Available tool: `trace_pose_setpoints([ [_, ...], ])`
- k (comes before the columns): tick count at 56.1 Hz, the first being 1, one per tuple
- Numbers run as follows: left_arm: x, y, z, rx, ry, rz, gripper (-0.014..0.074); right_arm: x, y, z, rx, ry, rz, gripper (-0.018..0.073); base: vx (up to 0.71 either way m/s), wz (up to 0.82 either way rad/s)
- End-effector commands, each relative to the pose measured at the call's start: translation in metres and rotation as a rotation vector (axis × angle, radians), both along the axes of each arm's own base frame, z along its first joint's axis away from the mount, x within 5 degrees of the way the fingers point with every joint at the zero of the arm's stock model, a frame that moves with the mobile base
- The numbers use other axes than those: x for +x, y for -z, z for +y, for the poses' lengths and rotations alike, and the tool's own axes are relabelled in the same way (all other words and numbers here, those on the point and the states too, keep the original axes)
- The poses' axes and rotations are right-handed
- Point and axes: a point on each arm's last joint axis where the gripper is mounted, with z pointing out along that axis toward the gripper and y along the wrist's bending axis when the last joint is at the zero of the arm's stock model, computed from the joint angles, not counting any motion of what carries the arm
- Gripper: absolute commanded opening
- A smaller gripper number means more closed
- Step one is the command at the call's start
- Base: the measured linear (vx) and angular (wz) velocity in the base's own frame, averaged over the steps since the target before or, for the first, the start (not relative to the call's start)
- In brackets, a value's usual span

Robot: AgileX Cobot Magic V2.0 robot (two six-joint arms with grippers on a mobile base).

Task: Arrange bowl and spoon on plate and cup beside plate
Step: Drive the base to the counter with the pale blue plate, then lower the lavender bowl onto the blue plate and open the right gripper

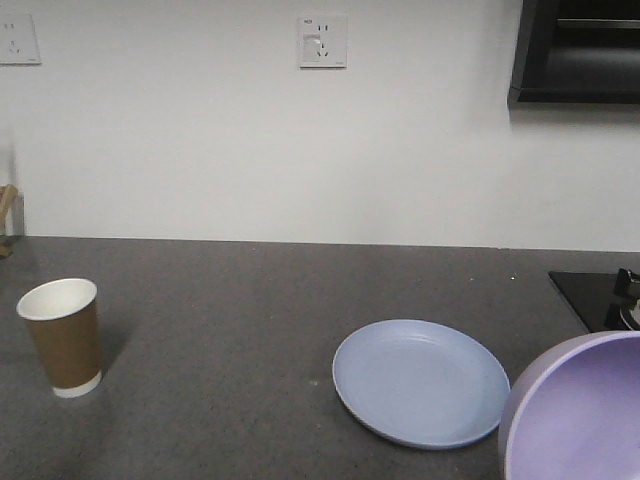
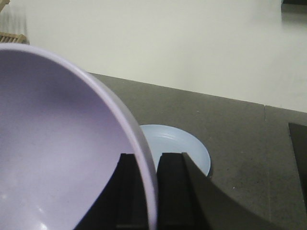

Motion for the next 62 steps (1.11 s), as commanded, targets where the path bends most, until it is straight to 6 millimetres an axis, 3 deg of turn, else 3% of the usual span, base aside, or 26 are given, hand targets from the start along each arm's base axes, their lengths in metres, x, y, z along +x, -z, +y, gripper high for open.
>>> trace_pose_setpoints([
  [1,-0.0002,-0.0147,0.0010,-0.040,-0.010,-0.094,-0.0006,0.0005,-0.0126,-0.0023,0.036,0.033,-0.061,-0.0008,0.40,-0.08],
  [33,-0.0002,-0.0147,0.0010,-0.040,-0.010,-0.094,-0.0006,0.0005,-0.0126,-0.0023,0.036,0.033,-0.061,-0.0008,0.33,-0.13],
  [62,-0.0002,-0.0147,0.0010,-0.040,-0.010,-0.094,-0.0006,-0.0005,-0.0124,0.0020,0.037,-0.011,-0.058,-0.0008,0.08,-0.01],
])
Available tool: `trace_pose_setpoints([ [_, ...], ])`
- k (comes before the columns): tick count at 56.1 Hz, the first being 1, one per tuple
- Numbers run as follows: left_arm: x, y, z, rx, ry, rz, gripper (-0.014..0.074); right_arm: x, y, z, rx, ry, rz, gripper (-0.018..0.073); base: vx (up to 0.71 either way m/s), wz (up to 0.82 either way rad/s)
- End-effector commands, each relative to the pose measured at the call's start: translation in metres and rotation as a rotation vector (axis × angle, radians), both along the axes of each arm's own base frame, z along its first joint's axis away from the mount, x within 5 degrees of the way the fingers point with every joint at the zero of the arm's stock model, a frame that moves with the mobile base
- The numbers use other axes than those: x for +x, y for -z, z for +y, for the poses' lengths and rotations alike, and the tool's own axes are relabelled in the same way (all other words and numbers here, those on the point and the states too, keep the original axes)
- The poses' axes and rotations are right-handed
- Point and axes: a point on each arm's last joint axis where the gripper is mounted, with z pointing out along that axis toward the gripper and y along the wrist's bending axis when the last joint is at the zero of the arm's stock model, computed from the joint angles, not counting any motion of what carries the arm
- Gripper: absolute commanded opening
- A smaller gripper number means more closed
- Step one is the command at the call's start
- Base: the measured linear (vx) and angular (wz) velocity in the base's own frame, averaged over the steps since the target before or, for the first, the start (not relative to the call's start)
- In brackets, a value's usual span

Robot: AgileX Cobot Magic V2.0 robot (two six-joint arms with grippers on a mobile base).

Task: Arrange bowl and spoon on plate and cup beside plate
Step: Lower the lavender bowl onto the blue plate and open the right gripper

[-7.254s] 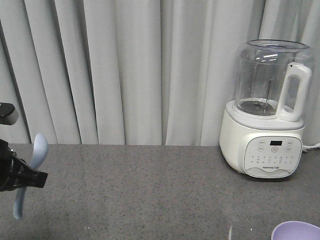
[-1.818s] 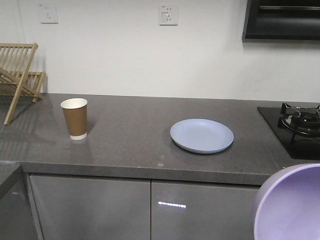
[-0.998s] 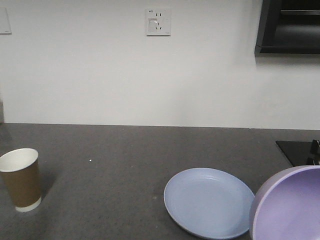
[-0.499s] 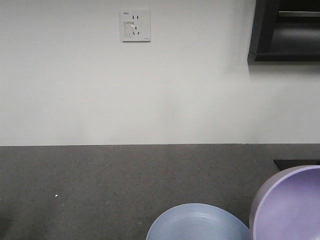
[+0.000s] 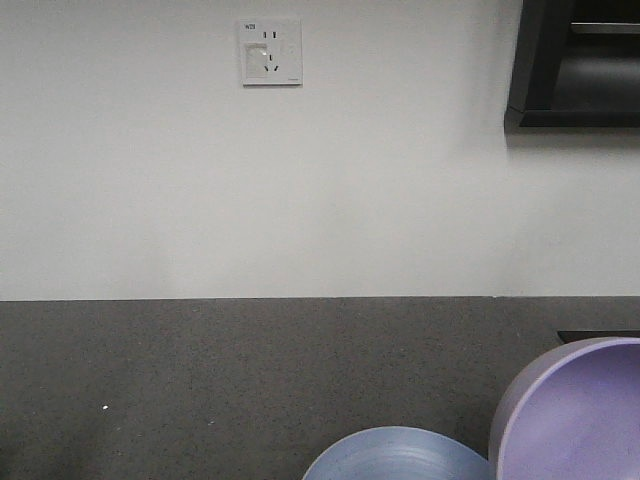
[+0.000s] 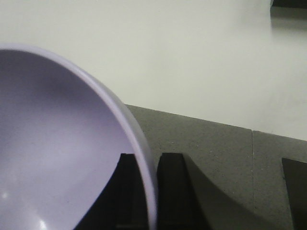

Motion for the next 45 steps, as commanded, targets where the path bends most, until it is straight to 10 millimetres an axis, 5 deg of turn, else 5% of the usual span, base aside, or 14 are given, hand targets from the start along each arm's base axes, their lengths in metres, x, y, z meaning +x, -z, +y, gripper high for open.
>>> trace_pose_setpoints([
  [1,0.000,-0.015,0.001,-0.040,-0.010,-0.094,-0.0006,0.000,-0.013,-0.002,0.038,0.027,-0.059,-0.0008,0.00,0.00],
  [23,0.000,-0.017,0.002,-0.045,-0.014,-0.119,-0.0006,0.000,-0.013,0.001,0.052,-0.001,-0.063,-0.0008,0.00,0.00],
  [28,0.000,-0.015,0.001,-0.040,-0.010,-0.094,-0.0006,0.029,-0.001,0.003,0.219,0.004,0.122,-0.0008,0.00,0.00],
  [45,0.000,-0.007,-0.001,-0.017,0.008,-0.004,-0.0006,0.114,0.024,0.003,0.164,-0.058,0.645,-0.0008,0.00,0.00],
])
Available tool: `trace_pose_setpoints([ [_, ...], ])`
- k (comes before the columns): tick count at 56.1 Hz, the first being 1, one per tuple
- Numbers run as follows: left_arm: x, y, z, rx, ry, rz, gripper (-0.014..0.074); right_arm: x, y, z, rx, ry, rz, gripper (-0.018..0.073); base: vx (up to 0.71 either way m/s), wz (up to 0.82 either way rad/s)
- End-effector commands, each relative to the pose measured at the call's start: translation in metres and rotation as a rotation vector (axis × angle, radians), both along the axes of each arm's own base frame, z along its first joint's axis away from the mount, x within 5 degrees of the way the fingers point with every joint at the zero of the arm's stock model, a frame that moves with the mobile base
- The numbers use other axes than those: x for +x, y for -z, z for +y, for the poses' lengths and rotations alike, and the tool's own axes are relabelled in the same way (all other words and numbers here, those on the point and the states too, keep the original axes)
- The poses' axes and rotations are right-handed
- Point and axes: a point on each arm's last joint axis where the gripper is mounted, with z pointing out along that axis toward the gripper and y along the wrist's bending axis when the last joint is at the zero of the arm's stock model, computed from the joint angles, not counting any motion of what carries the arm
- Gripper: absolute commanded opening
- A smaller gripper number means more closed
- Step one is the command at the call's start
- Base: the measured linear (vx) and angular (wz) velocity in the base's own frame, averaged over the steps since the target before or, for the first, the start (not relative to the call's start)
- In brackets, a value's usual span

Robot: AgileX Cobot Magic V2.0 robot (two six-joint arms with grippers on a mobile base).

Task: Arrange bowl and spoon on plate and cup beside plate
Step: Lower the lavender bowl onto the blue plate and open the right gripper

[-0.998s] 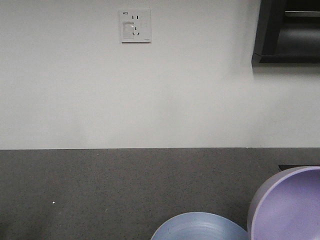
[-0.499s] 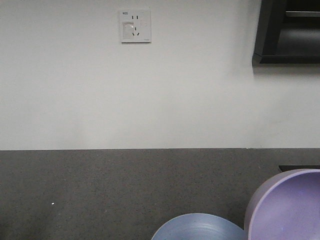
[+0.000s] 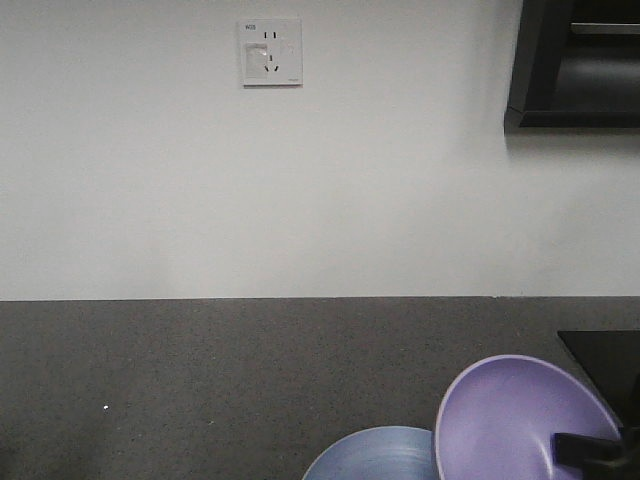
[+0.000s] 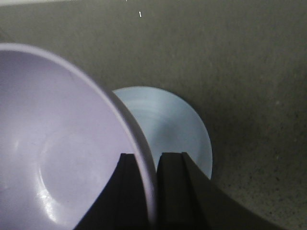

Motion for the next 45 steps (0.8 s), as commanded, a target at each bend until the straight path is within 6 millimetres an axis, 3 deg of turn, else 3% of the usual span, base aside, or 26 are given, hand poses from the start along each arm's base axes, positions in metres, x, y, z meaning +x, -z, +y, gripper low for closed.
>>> trace_pose_setpoints([
  [1,0.000,-0.012,0.000,-0.034,-0.004,-0.062,-0.0006,0.025,-0.006,0.001,0.034,-0.003,0.047,-0.0008,0.00,0.00],
  [10,0.000,-0.010,0.000,-0.034,0.000,-0.038,-0.0006,0.058,0.020,0.021,0.032,-0.050,0.154,-0.0008,0.00,0.00],
  [23,-0.001,-0.006,-0.001,-0.022,0.009,0.008,-0.0006,0.088,0.052,0.055,-0.007,-0.096,0.228,-0.0008,0.00,0.00],
  [37,-0.001,-0.005,-0.001,-0.019,0.011,0.017,-0.0006,0.107,0.080,0.059,-0.032,-0.066,0.257,0.0000,0.00,0.00],
  [45,-0.001,-0.005,-0.001,-0.019,0.011,0.018,-0.0006,0.108,0.084,0.060,-0.046,-0.085,0.260,0.0067,0.00,0.00],
])
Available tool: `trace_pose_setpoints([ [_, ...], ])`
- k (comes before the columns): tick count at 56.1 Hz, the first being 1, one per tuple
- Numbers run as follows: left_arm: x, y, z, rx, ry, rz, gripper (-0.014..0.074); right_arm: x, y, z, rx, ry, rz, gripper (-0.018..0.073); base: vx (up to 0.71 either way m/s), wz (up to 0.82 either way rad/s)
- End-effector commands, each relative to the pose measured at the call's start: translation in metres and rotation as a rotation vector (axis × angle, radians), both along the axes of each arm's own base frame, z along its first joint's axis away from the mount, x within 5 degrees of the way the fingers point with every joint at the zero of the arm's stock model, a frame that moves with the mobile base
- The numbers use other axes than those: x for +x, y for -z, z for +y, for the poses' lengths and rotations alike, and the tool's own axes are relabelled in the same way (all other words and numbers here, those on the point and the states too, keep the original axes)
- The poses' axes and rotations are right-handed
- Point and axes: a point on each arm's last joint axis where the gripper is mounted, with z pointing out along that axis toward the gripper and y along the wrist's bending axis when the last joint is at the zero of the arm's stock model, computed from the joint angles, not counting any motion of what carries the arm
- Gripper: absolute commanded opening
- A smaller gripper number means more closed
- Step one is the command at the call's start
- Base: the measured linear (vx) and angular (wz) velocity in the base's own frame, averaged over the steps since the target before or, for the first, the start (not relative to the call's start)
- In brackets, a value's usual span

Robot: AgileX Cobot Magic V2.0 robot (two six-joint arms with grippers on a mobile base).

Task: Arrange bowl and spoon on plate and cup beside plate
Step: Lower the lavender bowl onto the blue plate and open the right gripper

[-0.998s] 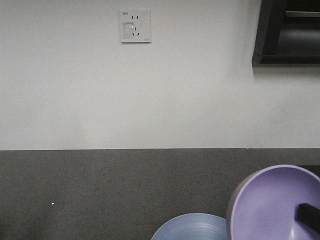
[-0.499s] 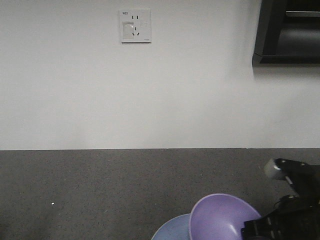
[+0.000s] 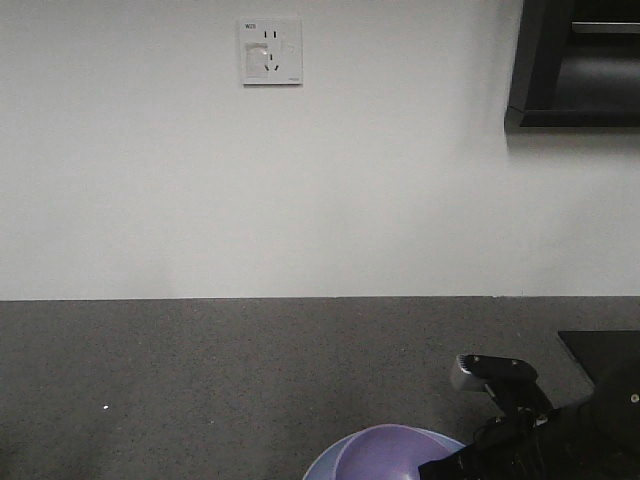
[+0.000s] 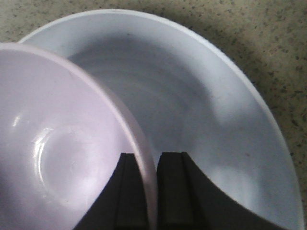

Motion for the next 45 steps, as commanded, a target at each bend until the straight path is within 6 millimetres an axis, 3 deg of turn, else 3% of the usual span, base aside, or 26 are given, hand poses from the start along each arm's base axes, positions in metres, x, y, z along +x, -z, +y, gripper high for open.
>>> trace_pose_setpoints([
  [1,0.001,-0.014,0.000,-0.046,-0.009,-0.084,-0.0006,0.006,-0.020,0.000,0.017,0.008,-0.100,0.0086,0.00,0.00],
  [17,0.001,-0.014,0.000,-0.046,-0.009,-0.084,-0.0006,0.007,-0.023,0.001,0.015,-0.006,-0.114,0.0457,0.00,0.00],
  [27,0.001,-0.013,0.000,-0.043,-0.007,-0.073,-0.0006,0.009,-0.052,0.003,0.008,-0.089,-0.196,0.0599,0.00,0.00],
  [36,0.000,-0.011,0.000,-0.035,-0.002,-0.045,-0.0006,-0.004,-0.099,0.001,-0.014,-0.140,-0.304,0.0559,0.00,0.00],
  [42,0.000,-0.009,0.000,-0.031,0.001,-0.030,-0.0006,-0.024,-0.130,-0.007,-0.035,-0.104,-0.395,0.0424,0.00,0.00],
  [45,0.000,-0.008,-0.001,-0.029,0.002,-0.022,-0.0006,-0.038,-0.144,-0.014,-0.069,-0.075,-0.438,0.0304,0.00,0.00],
])
